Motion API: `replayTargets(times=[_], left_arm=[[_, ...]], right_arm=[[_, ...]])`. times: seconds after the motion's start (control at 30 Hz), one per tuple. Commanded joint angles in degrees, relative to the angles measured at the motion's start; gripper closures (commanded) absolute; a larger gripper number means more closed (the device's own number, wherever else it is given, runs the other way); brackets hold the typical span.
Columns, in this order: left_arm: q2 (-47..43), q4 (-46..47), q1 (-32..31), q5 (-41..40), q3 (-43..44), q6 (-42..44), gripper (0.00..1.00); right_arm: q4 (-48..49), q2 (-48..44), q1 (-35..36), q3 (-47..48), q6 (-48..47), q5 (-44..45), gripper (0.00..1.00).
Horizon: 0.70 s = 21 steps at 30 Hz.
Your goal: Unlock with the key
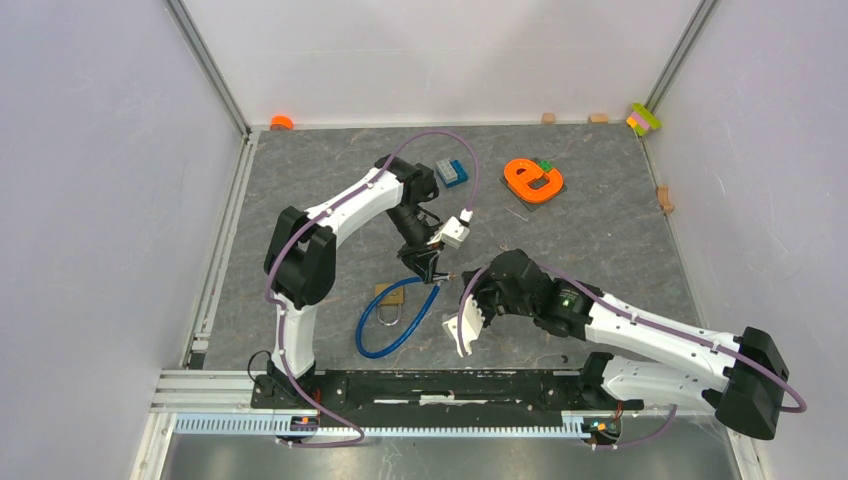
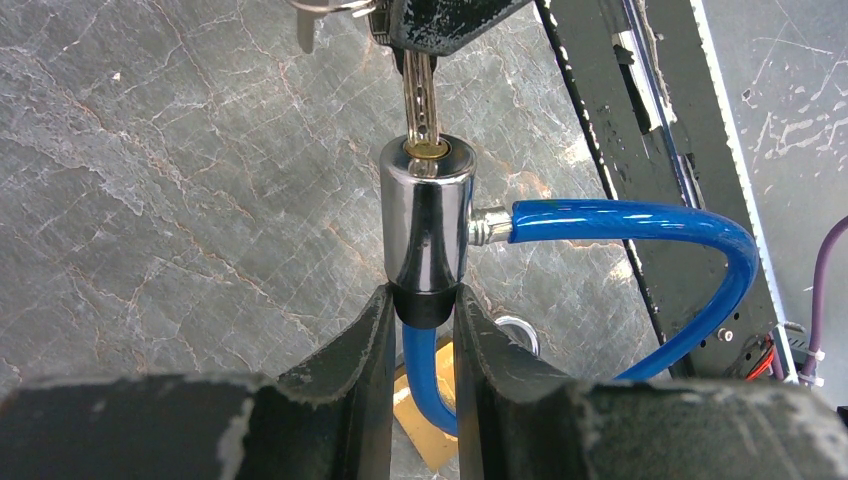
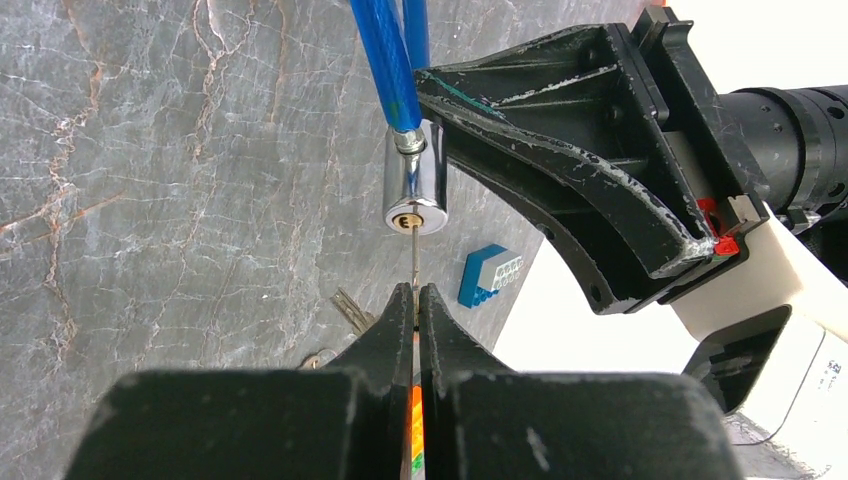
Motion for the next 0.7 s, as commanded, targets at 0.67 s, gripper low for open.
replayTargets(times=[0.67], left_arm=[[-1.6, -2.0, -0.3, 2.0, 0.8, 1.8, 0.98]], right_arm=[[-0.4, 0.5, 0.7, 0.1, -1.2, -0.5, 1.00]])
